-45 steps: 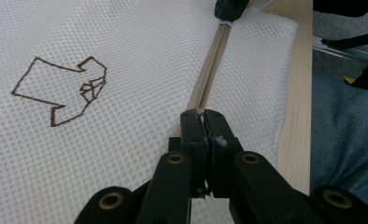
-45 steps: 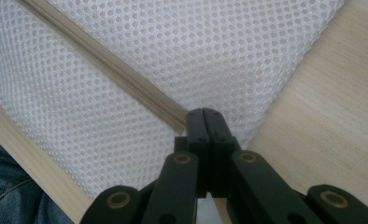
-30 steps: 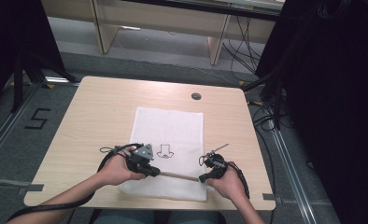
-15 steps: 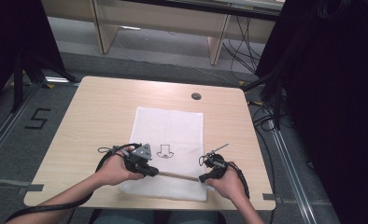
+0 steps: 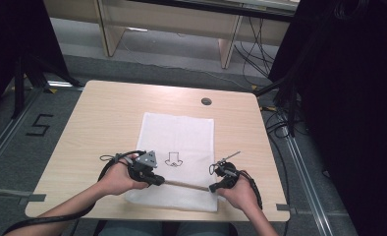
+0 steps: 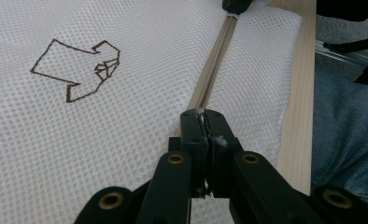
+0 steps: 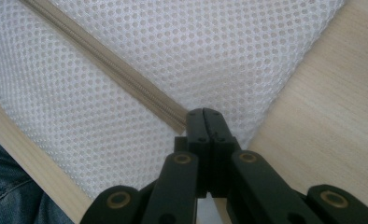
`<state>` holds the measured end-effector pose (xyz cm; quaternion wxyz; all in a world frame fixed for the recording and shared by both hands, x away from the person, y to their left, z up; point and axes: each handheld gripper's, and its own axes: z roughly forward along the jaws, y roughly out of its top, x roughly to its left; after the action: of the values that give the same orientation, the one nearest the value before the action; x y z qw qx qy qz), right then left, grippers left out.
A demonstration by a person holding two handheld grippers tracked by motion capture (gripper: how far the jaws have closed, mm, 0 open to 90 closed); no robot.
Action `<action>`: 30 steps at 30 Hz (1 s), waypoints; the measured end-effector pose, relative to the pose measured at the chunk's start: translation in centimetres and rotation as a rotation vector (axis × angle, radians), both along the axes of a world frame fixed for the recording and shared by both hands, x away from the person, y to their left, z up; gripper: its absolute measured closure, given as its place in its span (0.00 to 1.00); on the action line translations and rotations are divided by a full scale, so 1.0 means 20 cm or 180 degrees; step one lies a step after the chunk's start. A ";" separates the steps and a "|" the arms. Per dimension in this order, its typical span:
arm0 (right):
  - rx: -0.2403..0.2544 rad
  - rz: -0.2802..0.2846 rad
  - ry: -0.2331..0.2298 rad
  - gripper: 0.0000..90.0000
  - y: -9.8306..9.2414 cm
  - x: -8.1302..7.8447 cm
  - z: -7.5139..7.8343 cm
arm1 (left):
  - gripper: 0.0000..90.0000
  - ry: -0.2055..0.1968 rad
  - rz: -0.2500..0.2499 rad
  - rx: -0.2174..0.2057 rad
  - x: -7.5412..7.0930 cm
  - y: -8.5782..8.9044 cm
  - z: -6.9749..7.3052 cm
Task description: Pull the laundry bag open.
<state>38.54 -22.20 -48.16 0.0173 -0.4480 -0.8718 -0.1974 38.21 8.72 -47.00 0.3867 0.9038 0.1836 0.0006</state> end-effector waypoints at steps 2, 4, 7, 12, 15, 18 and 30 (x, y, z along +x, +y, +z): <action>-0.0001 0.0001 0.0001 1.00 0.00 0.00 0.00 | 0.97 0.0015 0.0032 -0.0020 0.00 0.01 0.00; -0.0016 -0.0063 0.0047 1.00 0.00 -0.01 0.00 | 0.97 -0.0022 -0.0007 0.0016 0.00 0.02 0.00; -0.0017 -0.0062 0.0045 1.00 0.00 -0.01 0.01 | 0.97 0.0005 0.0024 0.0009 0.00 0.03 0.00; -0.0017 -0.0066 0.0046 1.00 0.01 -0.01 0.01 | 0.97 -0.0028 0.0023 0.0030 0.00 0.05 0.00; -0.0016 -0.0064 0.0044 1.00 0.00 -0.01 0.00 | 0.97 0.0021 0.0061 -0.0007 0.00 0.05 0.00; 0.0013 0.0089 -0.0056 1.00 -0.01 0.01 -0.01 | 0.97 0.0011 0.0064 0.0019 0.00 0.05 0.00; 0.0002 -0.0023 0.0017 1.00 0.00 0.00 0.00 | 0.97 0.0010 0.0140 0.0001 0.00 0.14 0.00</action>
<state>38.52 -22.18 -48.14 0.0190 -0.4517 -0.8701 -0.1965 38.31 11.50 -46.98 0.3862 0.8995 0.2041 0.0077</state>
